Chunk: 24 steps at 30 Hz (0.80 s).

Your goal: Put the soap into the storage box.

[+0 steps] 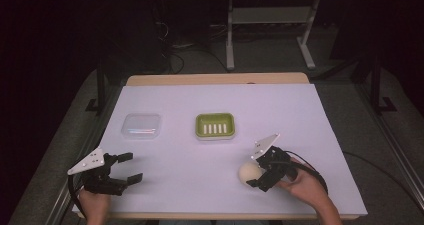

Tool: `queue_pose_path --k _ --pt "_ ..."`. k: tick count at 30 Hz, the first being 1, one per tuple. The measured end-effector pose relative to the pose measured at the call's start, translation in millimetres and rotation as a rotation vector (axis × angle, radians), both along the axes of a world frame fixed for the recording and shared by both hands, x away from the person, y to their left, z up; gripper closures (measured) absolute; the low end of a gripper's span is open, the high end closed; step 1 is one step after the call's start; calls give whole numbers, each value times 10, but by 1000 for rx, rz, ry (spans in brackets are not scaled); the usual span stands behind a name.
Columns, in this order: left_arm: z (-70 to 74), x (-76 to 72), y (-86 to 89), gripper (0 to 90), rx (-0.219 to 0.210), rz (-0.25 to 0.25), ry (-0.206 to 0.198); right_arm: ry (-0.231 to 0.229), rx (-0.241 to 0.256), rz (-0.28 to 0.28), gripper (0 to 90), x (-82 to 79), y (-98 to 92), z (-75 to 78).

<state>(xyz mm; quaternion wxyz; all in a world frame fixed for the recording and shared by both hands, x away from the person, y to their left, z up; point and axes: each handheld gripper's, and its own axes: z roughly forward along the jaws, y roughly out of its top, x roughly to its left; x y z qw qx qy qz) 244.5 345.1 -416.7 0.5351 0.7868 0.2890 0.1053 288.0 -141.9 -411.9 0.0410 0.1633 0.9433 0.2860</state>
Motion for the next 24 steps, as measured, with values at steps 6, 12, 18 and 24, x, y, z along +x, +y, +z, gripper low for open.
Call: queue_pose_path --k 6,12,18,24 --pt "-4 4 0 132 -1 4 4 14 -12 -2 138 12 14 -47" --pt "-2 1 7 132 -5 8 4 30 -45 -2 138 17 57 -109" --pt "-5 6 2 132 -1 3 4 31 -60 4 138 30 80 -136" --pt "-7 5 -3 132 -2 4 7 36 -68 3 140 32 106 -147"
